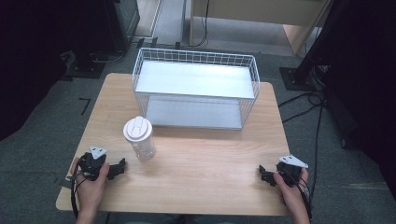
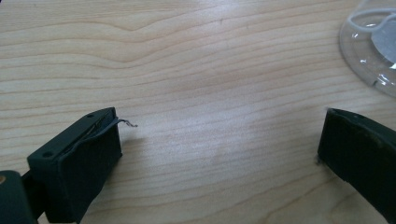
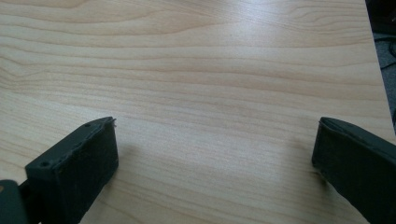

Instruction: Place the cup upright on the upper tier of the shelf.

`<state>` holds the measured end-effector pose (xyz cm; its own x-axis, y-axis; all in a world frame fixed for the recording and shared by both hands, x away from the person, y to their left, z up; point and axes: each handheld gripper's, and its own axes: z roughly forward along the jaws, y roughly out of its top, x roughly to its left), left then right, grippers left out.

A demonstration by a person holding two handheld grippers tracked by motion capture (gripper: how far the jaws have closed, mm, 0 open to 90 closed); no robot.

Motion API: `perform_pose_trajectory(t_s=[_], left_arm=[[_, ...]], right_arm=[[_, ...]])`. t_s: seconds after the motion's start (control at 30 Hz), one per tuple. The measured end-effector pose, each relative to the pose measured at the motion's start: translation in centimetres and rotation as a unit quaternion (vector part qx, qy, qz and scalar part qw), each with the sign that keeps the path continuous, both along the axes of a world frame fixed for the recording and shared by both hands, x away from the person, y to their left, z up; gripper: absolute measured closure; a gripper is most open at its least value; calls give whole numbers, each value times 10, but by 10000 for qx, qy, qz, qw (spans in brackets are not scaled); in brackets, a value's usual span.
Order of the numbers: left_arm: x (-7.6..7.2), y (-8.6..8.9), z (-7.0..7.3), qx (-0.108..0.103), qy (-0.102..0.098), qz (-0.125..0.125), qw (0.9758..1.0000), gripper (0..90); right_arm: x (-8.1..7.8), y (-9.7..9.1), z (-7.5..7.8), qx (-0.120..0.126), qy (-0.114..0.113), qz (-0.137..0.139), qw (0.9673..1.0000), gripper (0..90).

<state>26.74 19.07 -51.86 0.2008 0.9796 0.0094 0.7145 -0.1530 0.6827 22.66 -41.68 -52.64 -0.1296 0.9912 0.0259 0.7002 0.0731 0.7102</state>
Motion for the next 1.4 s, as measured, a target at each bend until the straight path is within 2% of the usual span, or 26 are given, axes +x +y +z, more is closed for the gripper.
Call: perform_pose_trajectory(t_s=[0.1,0.13,0.2,0.37,0.47,0.5,0.63,0.8,1.1,1.2,1.27,1.33,1.4], left_arm=[[-2,3,2,-26,-53,-10,10000,0],[-3,5,4,-225,-132,-84,9996,0],[-4,4,6,-390,-143,-216,9989,0],[-4,-3,6,-354,-57,-418,9985,0],[-7,-10,8,-312,-158,-578,9977,0],[-8,-15,10,-249,-217,-733,9968,0],[-9,-22,10,-197,-240,-922,9953,0],[-9,-31,12,-385,-288,-1051,9933,0],[-10,-37,14,-500,-353,-1149,9915,0],[-11,-40,14,-527,-353,-1241,9902,0],[-11,-44,15,-578,-394,-1356,9883,0],[-11,-45,15,-582,-434,-1346,9882,0],[-11,-47,17,-665,-481,-1380,9870,0]], right_arm=[[3,1,0,-5,10,66,10000,0],[3,1,0,-7,6,88,10000,0],[3,1,0,-6,6,97,10000,0],[3,1,0,-5,6,96,10000,0],[3,1,0,-6,7,102,9999,0],[3,1,0,-5,7,100,9999,0],[4,1,0,-2,7,122,9999,0],[4,2,0,-6,2,157,9999,0],[4,2,0,-6,2,156,9999,0],[4,2,0,-5,2,156,9999,0],[4,2,0,-5,2,155,9999,0],[4,2,0,-4,2,154,9999,0],[4,2,0,-5,3,156,9999,0]])
